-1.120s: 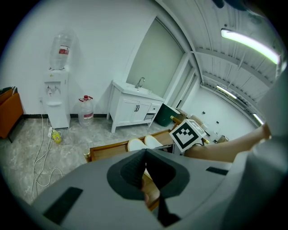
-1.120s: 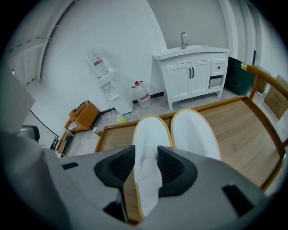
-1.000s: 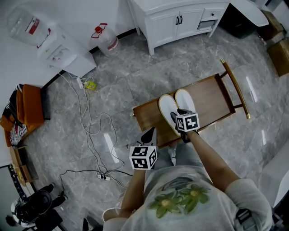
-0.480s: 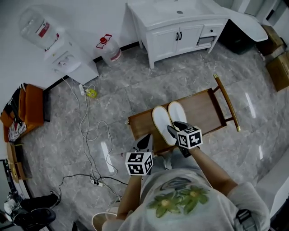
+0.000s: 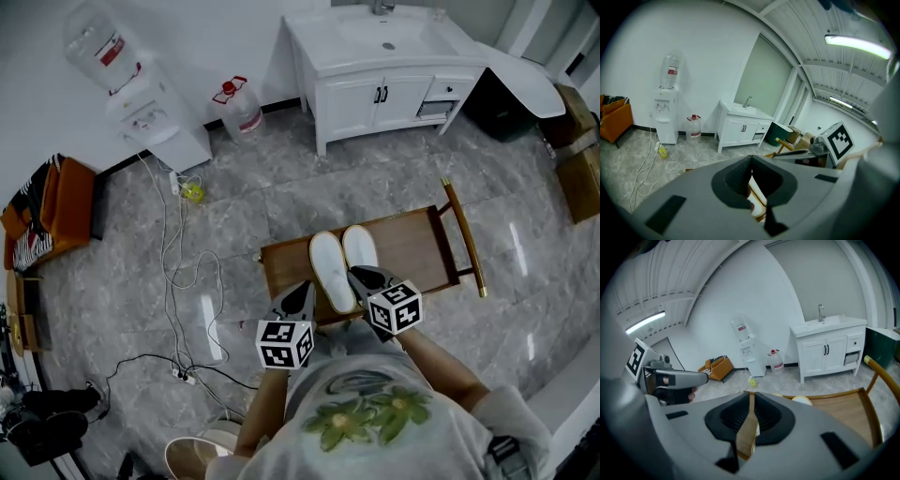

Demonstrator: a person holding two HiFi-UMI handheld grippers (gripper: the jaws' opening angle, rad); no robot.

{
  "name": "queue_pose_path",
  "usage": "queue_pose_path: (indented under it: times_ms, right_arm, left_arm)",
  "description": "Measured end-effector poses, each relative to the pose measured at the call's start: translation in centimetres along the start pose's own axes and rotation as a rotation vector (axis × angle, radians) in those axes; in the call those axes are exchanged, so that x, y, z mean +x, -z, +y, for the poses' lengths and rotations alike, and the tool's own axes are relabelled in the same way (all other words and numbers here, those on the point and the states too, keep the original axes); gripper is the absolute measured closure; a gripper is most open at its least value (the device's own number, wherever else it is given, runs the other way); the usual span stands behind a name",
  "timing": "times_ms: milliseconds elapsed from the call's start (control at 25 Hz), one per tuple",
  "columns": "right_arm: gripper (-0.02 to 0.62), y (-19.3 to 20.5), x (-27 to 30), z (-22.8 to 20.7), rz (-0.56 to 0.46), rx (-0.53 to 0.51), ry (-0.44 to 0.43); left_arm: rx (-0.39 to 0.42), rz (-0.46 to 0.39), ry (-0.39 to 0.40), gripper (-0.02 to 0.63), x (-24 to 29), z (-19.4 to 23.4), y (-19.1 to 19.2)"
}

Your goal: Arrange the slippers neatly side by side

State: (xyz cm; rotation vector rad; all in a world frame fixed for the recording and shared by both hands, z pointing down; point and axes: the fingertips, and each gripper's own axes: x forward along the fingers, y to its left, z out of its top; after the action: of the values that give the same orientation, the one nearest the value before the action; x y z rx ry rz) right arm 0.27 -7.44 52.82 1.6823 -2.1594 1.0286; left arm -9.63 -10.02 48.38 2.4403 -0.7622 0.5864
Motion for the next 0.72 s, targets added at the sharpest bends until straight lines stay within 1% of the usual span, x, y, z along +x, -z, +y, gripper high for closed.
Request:
queue_pose_path:
  times_ms: [40,80,200,320,720]
  right_arm:
    - [0.577,-0.3,-0.4,0.3,-0.013,-0.025,-0.01]
    - [0.589,-0.6,-0.8,0.7,-0.025,-0.05,-0.024]
    - [0.589,-1.6,-1.9,1.6,-0.048,-0.109,-0.075]
    - [0.589,-2.1,-2.8,1.7,-0.054,-0.154,-0.085]
    - [0.589,-2.1,-4.6,1.6,-0.05,-0.17,-0.083]
  left_arm:
    - [0.002,-0.006,-0.003,0.592,-0.1,-0.2,-0.1]
    - [0.004,-0.009,-0.007,0.592,-0.2,-0.4,-0.2]
    - [0.018,-0.01,-0.016,0.591,-0.3,-0.9,-0.2]
    - [0.024,-0.012,-0.02,0.592,-0.5,-1.3,-0.3]
    - [0.045,-0.029,-0.012,0.592,-0.7,-3.6,-0.5]
